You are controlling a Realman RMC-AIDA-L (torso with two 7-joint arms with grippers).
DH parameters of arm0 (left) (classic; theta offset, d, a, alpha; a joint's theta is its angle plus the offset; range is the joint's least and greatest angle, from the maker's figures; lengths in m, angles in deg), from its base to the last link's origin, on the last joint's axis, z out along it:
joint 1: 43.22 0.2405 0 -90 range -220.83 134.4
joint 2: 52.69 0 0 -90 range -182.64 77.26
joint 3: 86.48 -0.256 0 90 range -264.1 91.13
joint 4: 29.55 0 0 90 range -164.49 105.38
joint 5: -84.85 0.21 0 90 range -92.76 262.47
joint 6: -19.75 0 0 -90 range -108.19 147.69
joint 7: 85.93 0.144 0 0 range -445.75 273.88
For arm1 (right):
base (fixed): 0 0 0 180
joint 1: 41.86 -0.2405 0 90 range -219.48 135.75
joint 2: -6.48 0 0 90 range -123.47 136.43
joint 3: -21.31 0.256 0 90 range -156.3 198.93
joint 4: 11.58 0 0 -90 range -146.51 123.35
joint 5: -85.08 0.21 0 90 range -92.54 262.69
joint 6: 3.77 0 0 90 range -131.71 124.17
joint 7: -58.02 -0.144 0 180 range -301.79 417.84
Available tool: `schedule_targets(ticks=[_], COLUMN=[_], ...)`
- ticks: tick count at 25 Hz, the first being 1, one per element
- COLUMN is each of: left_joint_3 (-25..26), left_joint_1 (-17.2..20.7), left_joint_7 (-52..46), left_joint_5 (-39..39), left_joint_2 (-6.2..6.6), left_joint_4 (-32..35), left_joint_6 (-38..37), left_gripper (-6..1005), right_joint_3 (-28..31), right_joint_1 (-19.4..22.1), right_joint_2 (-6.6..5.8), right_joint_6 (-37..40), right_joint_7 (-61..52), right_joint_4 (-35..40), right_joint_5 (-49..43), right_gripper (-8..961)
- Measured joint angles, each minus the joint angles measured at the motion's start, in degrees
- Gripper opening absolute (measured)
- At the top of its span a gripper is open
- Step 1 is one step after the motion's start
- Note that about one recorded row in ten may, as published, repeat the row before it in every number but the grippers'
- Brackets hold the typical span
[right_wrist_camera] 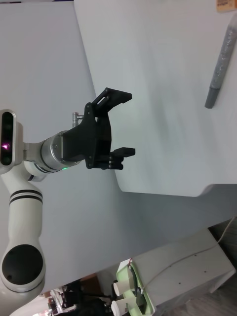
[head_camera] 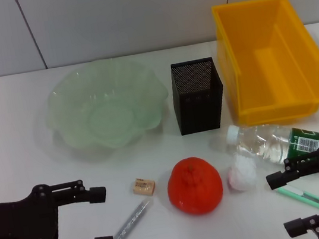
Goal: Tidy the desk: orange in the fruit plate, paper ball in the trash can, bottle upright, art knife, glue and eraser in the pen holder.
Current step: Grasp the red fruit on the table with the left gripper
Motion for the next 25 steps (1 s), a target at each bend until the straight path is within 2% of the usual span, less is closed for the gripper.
schedule_targets(ticks=[15, 25], left_joint_3=[0.00, 0.38], left_joint_1=[-0.24, -0.06], left_joint_7=[-0.18, -2.33], left_joint_5=[-0.06, -0.17], left_joint_2=[0.12, 0.32], left_joint_4=[0.07, 2.40], left_joint_6=[0.13, 0.12], left_gripper=[846, 838], right_joint_3=[-0.21, 0.23], right_joint_1=[-1.41, -0.43], right_joint_2=[0.27, -0.05], right_joint_6=[-3.00, -3.27], right_joint_7=[-0.18, -2.21], right_joint_4=[-2.54, -2.22], right_joint_5=[0.82, 3.08], right_gripper=[776, 776])
